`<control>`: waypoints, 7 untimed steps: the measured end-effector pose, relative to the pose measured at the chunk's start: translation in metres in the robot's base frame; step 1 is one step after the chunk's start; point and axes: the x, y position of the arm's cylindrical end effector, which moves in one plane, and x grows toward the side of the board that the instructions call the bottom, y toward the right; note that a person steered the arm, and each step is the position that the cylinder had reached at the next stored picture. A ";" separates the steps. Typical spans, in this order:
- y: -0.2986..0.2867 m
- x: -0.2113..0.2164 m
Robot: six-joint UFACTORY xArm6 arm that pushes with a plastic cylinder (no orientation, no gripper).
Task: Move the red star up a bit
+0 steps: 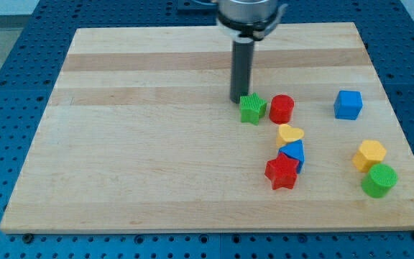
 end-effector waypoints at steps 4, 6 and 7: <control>-0.017 0.148; 0.046 0.193; 0.064 0.193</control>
